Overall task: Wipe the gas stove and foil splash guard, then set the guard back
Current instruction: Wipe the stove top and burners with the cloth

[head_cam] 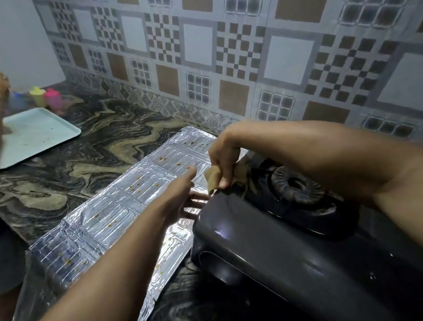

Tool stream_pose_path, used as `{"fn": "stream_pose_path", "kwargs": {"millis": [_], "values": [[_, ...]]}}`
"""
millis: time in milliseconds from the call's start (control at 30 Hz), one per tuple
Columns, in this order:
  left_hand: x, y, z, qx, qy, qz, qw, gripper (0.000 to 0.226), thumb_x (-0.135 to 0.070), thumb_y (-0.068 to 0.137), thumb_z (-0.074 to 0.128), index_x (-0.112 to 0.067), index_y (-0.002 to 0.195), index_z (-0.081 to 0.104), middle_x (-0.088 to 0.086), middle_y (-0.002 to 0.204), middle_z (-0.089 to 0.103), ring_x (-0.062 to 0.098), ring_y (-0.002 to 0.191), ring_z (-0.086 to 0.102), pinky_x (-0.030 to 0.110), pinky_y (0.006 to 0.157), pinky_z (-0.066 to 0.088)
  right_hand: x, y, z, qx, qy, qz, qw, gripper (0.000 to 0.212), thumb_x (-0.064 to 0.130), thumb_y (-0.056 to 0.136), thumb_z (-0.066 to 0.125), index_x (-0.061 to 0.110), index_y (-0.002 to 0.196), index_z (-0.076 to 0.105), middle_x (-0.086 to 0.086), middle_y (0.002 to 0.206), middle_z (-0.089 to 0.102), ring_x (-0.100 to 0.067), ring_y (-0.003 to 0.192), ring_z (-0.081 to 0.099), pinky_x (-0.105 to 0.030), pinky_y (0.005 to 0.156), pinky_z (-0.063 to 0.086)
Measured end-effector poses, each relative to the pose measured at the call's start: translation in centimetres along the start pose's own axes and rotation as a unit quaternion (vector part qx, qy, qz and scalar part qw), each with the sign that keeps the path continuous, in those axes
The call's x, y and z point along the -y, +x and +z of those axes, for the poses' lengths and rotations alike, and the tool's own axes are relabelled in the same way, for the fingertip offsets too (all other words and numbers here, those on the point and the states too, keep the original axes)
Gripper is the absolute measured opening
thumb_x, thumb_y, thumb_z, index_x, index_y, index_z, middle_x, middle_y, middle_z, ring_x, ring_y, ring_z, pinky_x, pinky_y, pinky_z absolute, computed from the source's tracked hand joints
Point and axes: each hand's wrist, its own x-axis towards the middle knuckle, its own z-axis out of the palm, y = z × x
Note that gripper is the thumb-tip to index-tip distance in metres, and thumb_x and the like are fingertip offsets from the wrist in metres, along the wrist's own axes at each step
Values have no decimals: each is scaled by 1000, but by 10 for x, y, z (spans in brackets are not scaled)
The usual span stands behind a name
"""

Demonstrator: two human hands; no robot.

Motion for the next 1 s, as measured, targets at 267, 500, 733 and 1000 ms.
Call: {"fn": "stream_pose_path", "kwargs": {"millis": [267, 500, 733, 1000], "values": [[-18, 21, 19, -24, 2, 6, 1000, 71, -63, 95, 29, -7, 139, 36, 18, 112, 68, 29, 89, 64, 34, 69, 46, -54, 8, 6, -46, -17, 51, 997, 61, 63, 83, 58, 8, 107, 67, 0, 87, 64, -22, 87, 58, -30, 77, 46], [-33, 32, 13, -52, 14, 7, 999, 69, -63, 96, 28, -8, 138, 38, 18, 109, 69, 31, 96, 64, 44, 87, 47, -83, 5, 20, 43, 259, -58, 963, 33, 28, 97, 54, 0, 114, 58, -11, 88, 62, -17, 70, 60, -28, 61, 50], [-34, 43, 16, -55, 15, -1, 998, 72, -65, 95, 28, -7, 135, 41, 19, 110, 69, 29, 87, 64, 42, 82, 48, -83, -5, 19, 23, 188, -150, 970, 17, -3, 91, 55, 9, 101, 60, -1, 81, 61, -10, 71, 56, -20, 64, 48], [-35, 49, 22, -53, 26, -7, 998, 72, -63, 96, 26, -5, 136, 41, 13, 93, 68, 26, 81, 62, 35, 69, 45, -65, 4, 17, -73, 22, -116, 990, 17, 8, 81, 72, 14, 94, 64, -4, 82, 62, -17, 73, 53, -22, 55, 41]]}}
